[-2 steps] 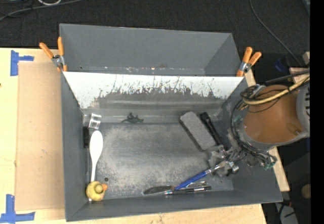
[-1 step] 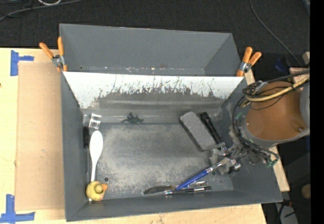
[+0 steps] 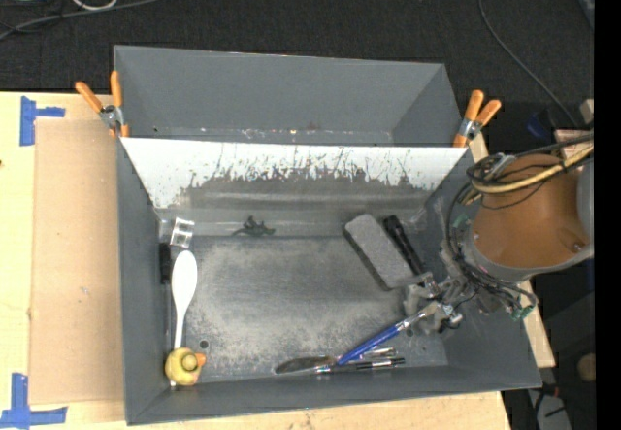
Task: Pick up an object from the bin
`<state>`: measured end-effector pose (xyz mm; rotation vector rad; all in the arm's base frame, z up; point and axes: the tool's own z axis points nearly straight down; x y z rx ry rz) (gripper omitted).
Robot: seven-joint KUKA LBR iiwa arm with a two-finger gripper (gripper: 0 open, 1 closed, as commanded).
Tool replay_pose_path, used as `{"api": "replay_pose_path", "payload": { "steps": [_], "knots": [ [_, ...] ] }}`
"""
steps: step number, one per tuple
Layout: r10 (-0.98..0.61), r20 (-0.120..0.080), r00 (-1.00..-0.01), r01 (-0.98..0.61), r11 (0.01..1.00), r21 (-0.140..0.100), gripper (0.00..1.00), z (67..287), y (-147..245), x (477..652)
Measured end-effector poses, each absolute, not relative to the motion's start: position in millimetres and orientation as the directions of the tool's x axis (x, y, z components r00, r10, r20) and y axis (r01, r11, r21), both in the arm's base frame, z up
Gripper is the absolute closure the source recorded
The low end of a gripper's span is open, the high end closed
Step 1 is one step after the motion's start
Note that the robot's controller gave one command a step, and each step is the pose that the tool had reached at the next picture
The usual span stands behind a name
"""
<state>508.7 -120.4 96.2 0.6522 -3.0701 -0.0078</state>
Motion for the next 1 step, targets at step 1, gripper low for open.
{"api": "replay_pose_path", "payload": {
  "steps": [1],
  "knots": [
    [-0.404, 0.002, -0.915, -0.404, 0.915, 0.007, 1.00, 98.6, -119.9, 508.6]
  ]
}}
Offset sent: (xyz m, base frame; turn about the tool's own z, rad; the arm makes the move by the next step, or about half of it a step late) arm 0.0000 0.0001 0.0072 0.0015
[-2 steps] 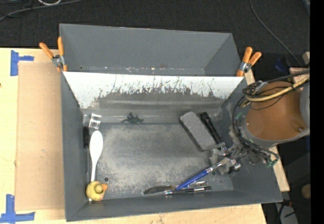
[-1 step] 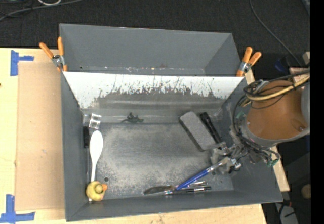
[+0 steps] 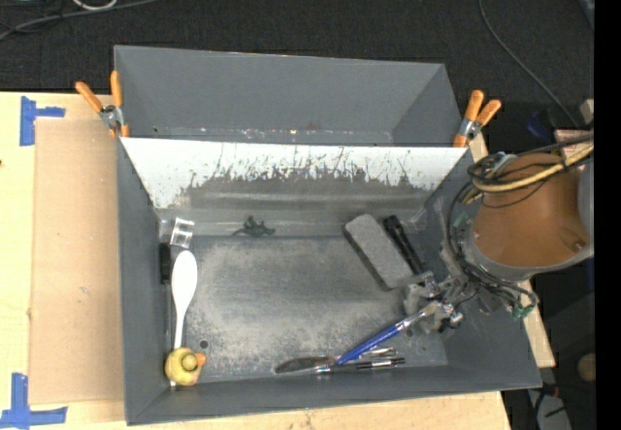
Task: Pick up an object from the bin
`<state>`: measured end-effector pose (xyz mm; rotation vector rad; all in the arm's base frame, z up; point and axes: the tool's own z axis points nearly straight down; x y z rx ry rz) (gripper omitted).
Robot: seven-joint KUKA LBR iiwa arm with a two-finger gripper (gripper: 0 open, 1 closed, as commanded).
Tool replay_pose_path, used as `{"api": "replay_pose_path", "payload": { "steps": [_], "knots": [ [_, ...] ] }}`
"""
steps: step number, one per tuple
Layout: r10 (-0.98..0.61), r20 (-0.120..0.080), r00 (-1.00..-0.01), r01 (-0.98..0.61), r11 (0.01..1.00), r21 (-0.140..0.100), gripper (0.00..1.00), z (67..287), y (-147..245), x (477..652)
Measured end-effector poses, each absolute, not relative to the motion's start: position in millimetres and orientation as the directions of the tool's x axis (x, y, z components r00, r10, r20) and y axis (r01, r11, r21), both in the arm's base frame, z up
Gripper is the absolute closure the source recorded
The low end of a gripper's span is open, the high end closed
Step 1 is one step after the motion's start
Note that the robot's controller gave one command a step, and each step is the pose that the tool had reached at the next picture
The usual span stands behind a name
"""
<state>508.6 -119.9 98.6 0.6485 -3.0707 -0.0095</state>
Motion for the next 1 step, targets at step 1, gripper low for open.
{"api": "replay_pose_path", "payload": {
  "steps": [1],
  "knots": [
    [-0.403, 0.002, -0.915, -0.403, 0.915, 0.007, 1.00, 100.7, -119.8, 508.6]
  ]
}}
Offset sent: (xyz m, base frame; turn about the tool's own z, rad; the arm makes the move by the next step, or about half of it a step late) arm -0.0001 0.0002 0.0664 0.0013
